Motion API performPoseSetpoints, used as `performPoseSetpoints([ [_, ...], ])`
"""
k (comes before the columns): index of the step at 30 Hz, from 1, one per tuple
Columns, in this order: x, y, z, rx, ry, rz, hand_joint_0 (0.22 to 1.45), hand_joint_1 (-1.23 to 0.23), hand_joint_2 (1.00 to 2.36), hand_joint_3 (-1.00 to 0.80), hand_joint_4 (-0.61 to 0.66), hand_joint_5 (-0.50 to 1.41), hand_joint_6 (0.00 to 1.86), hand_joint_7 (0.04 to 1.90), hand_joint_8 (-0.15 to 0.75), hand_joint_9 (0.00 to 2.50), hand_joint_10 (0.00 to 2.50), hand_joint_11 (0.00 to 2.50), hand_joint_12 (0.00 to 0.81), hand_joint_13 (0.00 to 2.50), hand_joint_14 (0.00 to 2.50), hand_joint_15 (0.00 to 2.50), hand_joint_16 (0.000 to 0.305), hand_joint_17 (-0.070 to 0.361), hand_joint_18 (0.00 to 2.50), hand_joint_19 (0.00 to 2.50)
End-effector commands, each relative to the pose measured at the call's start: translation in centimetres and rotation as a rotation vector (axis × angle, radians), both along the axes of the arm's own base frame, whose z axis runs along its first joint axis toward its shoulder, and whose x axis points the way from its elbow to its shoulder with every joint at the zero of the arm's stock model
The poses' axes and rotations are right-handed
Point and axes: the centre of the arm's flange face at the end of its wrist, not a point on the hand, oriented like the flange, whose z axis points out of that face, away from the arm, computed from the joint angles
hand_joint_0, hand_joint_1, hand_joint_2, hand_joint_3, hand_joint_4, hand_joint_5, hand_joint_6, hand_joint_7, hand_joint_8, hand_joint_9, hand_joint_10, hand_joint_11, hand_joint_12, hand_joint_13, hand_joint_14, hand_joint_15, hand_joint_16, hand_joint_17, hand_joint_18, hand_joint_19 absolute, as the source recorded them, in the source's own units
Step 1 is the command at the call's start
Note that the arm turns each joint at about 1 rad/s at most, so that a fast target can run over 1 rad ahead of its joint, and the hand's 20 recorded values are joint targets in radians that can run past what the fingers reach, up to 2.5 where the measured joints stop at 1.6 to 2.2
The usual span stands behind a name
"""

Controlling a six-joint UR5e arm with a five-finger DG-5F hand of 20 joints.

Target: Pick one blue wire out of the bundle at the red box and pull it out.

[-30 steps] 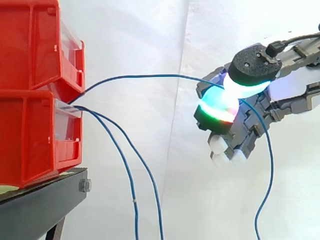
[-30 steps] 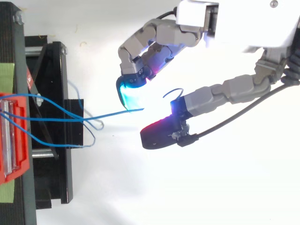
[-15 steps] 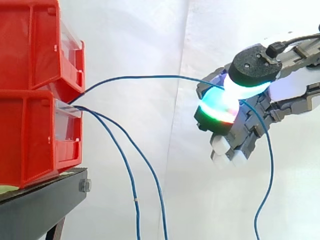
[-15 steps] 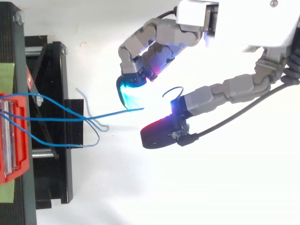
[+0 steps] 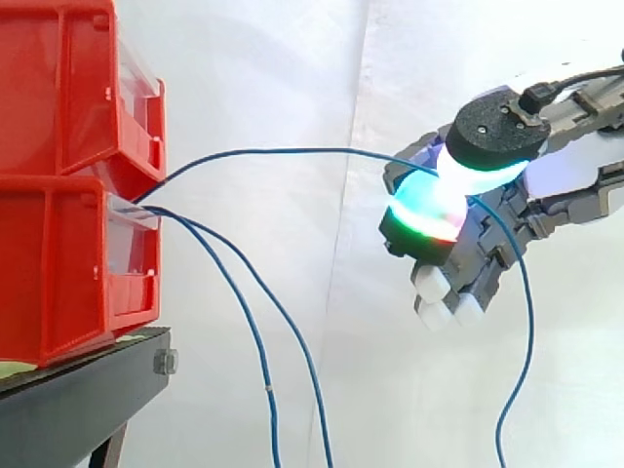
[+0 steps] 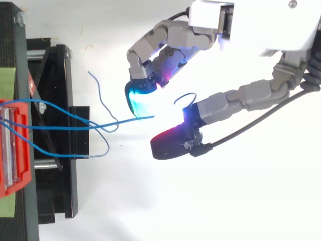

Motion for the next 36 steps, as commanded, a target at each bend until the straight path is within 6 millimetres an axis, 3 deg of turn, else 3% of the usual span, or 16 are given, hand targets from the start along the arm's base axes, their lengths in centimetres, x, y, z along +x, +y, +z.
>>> performPoseSetpoints([
  [1, -0.01, 0.03, -0.03, 0.001, 0.001, 0.000, 0.57, -0.73, 1.01, -0.11, -0.01, -0.03, 0.88, 1.02, 0.271, 0.90, 0.00, 0.15, 0.458, 0.68, 0.01, 0.33, 0.057, 0.128, 0.62, 0.32],
  [36, -0.03, 0.03, -0.10, 0.001, 0.002, 0.000, 0.57, -0.73, 1.01, -0.11, -0.01, -0.03, 0.88, 1.01, 0.266, 0.88, 0.00, 0.14, 0.458, 0.66, 0.01, 0.34, 0.057, 0.128, 0.58, 0.32],
])
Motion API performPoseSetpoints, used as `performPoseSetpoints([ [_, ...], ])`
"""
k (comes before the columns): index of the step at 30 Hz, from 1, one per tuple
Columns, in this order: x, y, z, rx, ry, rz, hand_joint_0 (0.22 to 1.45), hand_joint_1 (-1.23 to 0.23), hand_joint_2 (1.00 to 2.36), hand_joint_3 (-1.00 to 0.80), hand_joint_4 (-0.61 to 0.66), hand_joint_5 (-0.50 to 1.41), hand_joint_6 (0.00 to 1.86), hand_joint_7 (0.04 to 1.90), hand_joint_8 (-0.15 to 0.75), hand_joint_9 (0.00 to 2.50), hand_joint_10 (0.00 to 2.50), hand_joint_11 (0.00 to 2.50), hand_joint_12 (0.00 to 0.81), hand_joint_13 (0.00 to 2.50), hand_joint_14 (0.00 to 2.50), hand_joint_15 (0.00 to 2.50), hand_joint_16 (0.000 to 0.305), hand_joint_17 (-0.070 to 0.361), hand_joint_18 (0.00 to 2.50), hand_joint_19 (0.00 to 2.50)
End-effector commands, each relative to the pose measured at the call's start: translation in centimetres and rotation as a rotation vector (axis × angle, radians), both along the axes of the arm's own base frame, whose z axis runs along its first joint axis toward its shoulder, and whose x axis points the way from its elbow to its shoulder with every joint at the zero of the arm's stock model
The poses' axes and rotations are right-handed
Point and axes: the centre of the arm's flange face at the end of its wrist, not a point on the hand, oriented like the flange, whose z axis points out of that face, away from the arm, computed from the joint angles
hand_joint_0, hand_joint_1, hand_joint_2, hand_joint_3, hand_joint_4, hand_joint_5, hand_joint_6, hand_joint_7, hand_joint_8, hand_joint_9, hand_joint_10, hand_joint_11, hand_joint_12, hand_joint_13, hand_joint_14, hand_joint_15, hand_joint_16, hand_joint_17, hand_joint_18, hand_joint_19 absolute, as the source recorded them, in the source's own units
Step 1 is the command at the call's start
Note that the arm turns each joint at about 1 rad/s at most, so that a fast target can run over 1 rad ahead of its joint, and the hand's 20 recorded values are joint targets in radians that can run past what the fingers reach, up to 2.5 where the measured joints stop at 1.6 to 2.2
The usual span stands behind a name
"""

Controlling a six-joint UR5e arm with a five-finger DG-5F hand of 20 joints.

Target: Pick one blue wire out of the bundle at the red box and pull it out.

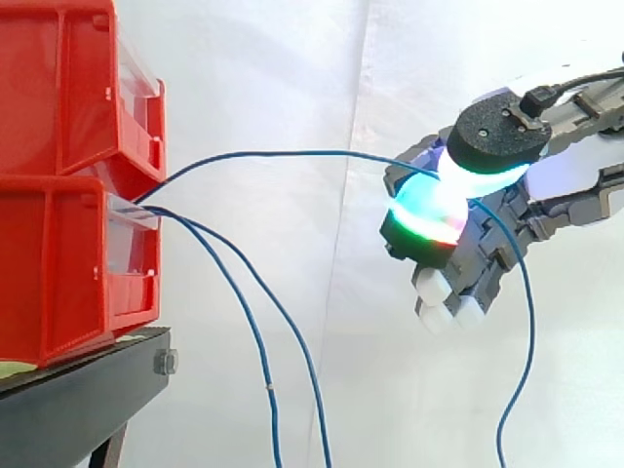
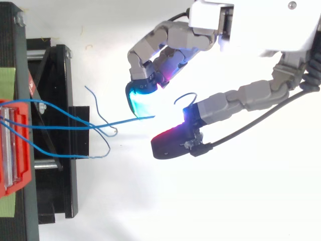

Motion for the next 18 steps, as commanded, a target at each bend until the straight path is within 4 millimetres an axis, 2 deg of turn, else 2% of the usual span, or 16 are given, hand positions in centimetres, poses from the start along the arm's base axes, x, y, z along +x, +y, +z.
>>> performPoseSetpoints([
  [1, 0.01, 0.04, 0.00, 0.000, 0.000, 0.001, 0.57, -0.73, 1.01, -0.11, -0.01, -0.03, 0.88, 1.01, 0.264, 0.88, 0.00, 0.15, 0.459, 0.66, 0.01, 0.33, 0.057, 0.128, 0.58, 0.31],
  [18, -0.02, 0.03, -0.08, 0.000, 0.002, 0.001, 0.57, -0.73, 1.01, -0.11, -0.01, -0.03, 0.88, 1.01, 0.265, 0.88, 0.00, 0.14, 0.459, 0.66, 0.01, 0.34, 0.057, 0.128, 0.58, 0.32],
])
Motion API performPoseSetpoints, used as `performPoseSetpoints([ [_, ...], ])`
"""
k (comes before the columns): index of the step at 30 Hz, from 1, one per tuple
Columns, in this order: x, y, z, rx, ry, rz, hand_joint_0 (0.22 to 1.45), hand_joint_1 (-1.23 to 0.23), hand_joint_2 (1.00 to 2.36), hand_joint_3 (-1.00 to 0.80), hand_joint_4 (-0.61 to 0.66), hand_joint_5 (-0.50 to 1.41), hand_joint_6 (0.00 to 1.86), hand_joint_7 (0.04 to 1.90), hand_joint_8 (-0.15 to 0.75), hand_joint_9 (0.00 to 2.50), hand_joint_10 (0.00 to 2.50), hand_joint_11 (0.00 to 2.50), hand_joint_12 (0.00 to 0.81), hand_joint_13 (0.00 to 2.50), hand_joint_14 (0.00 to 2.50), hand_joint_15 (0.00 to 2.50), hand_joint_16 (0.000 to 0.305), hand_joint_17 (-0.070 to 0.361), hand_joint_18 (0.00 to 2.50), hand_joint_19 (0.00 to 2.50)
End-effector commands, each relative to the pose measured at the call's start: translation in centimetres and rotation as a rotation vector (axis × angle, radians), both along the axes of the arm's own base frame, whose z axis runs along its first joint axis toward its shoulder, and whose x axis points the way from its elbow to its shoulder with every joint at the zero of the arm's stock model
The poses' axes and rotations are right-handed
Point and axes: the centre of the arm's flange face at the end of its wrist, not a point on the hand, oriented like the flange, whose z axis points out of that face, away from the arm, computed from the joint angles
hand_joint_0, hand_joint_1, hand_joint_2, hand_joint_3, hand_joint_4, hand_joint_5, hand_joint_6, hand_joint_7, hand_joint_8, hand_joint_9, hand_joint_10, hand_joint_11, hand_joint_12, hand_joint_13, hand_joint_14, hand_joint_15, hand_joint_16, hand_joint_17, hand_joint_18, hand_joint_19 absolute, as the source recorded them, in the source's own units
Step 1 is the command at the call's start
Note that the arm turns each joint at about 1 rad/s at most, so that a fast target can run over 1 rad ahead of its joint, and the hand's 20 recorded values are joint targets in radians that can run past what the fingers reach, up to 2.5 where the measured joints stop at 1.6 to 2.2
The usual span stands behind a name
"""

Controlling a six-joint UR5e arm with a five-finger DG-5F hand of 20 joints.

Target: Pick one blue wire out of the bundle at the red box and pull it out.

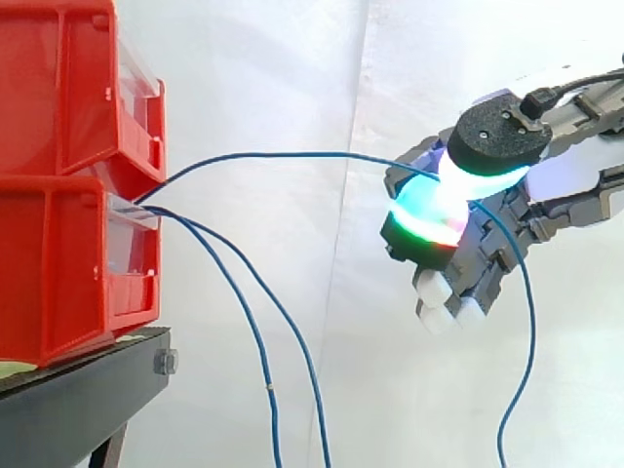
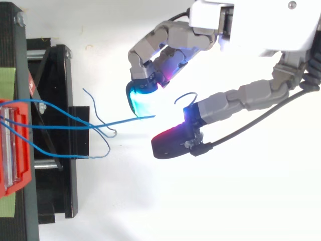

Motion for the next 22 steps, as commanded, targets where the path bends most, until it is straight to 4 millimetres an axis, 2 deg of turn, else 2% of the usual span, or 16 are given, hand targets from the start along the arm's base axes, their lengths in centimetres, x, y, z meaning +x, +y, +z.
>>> performPoseSetpoints([
  [1, 0.00, 0.05, -0.01, 0.000, 0.000, 0.001, 0.57, -0.73, 1.01, -0.12, -0.01, -0.03, 0.88, 1.01, 0.266, 0.88, 0.00, 0.14, 0.459, 0.66, 0.01, 0.33, 0.057, 0.128, 0.58, 0.31],
  [14, -0.04, -0.06, -0.08, 0.000, 0.002, -0.001, 0.57, -0.73, 1.01, -0.12, -0.01, -0.03, 0.88, 1.00, 0.267, 0.88, 0.00, 0.14, 0.459, 0.66, 0.01, 0.33, 0.057, 0.128, 0.58, 0.32],
  [22, -0.04, -0.06, -0.08, 0.001, 0.002, -0.001, 0.57, -0.73, 1.01, -0.12, -0.02, -0.03, 0.87, 1.01, 0.229, 0.88, 0.00, 0.14, 0.455, 0.65, 0.01, 0.33, 0.057, 0.128, 0.58, 0.31],
])
